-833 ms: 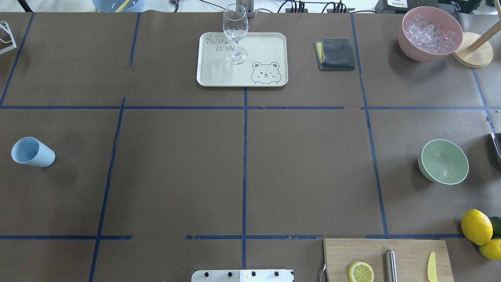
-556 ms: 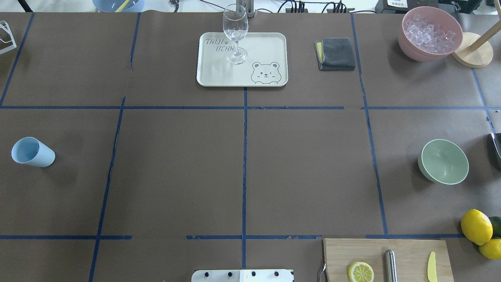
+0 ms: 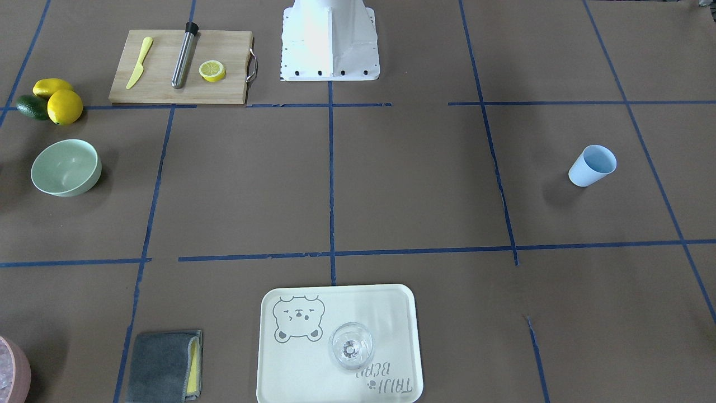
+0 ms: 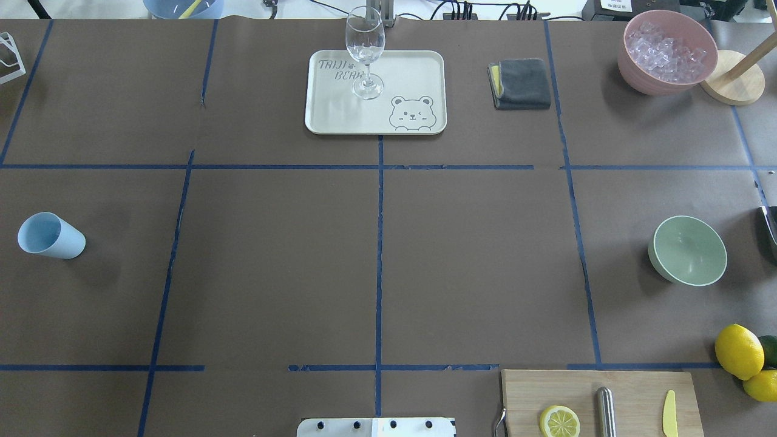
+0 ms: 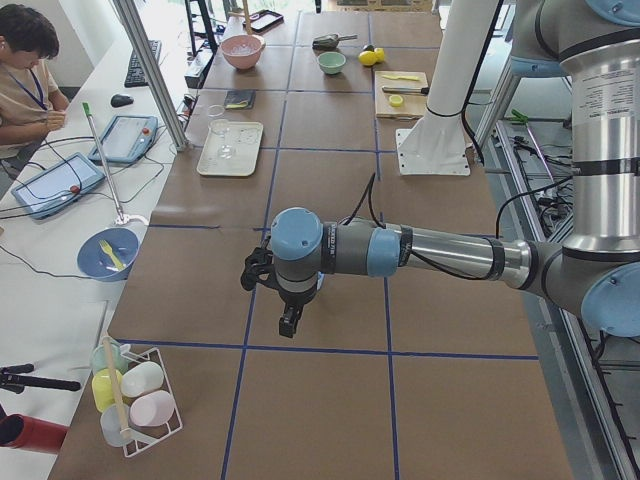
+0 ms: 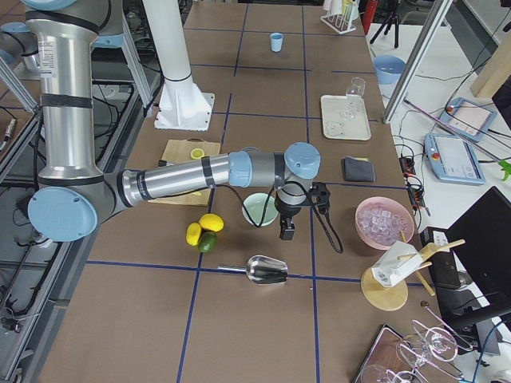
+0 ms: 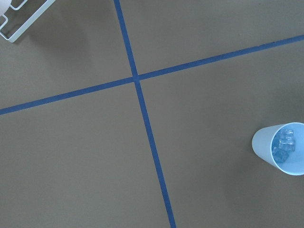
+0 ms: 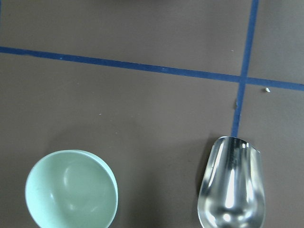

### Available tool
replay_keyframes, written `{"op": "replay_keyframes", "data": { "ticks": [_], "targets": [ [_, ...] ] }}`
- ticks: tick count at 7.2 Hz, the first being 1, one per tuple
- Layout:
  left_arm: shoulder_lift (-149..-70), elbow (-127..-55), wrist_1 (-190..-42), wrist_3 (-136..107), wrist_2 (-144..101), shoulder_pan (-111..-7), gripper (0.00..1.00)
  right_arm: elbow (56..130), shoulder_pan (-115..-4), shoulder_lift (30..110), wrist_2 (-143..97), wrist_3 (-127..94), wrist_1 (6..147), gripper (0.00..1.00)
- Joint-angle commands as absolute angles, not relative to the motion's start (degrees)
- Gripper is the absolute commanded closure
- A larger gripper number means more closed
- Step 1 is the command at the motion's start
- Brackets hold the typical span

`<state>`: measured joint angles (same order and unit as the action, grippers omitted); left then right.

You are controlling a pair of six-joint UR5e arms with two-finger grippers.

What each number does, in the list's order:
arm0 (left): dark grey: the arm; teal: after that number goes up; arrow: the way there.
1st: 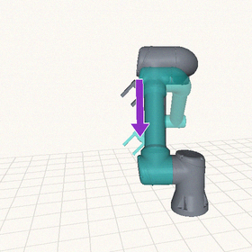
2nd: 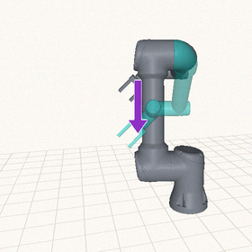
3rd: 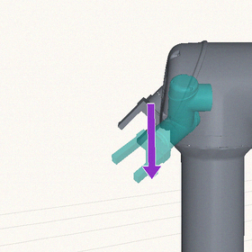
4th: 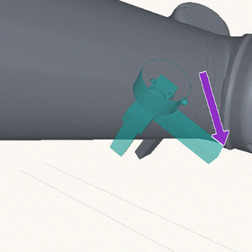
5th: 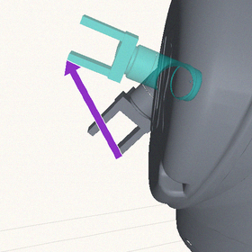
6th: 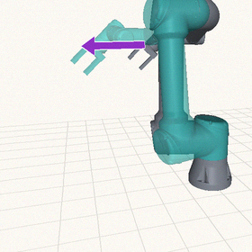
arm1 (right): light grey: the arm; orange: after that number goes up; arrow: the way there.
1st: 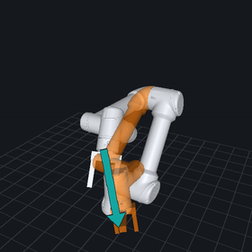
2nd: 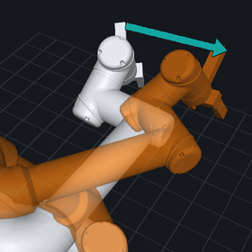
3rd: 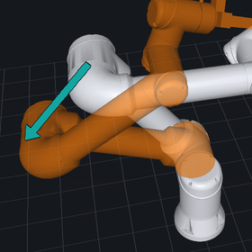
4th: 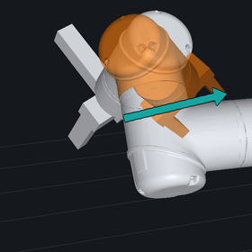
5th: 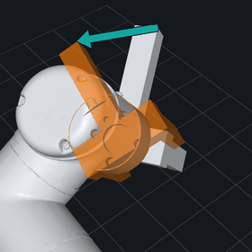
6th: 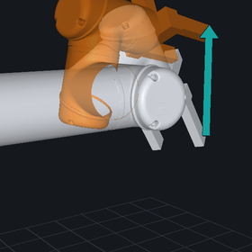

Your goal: Pour ice into bowl

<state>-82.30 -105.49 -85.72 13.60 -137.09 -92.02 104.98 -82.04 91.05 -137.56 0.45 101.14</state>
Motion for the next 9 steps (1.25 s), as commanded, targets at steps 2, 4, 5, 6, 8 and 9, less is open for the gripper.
{"op": "replay_keyframes", "data": {
  "ticks": [2,4,5,6,8,9],
  "targets": [
    [-82.00,-105.64,-85.87,13.71,-137.11,-92.02,0.00,105.12,-70.10,97.35,-137.04,-19.84,78.96,0.00],
    [-82.00,-105.65,-85.87,13.62,-137.11,-92.02,0.00,104.24,-60.08,102.38,-127.66,-39.71,59.04,0.01],
    [-82.00,-105.82,-85.96,13.62,-137.20,-92.02,0.00,103.02,-57.94,103.00,-126.57,-42.95,56.97,0.02],
    [-81.91,-105.82,-85.87,13.62,-137.11,-92.11,0.00,101.53,-57.49,103.09,-126.65,-43.24,56.69,0.05],
    [-81.83,-105.38,-85.96,13.71,-137.11,-92.11,0.00,98.01,-56.78,102.31,-126.74,-43.42,56.60,0.15],
    [-81.83,-105.38,-85.96,13.71,-137.11,-92.11,0.00,97.74,-56.43,102.13,-126.74,-43.50,56.69,0.21]
  ]
}}
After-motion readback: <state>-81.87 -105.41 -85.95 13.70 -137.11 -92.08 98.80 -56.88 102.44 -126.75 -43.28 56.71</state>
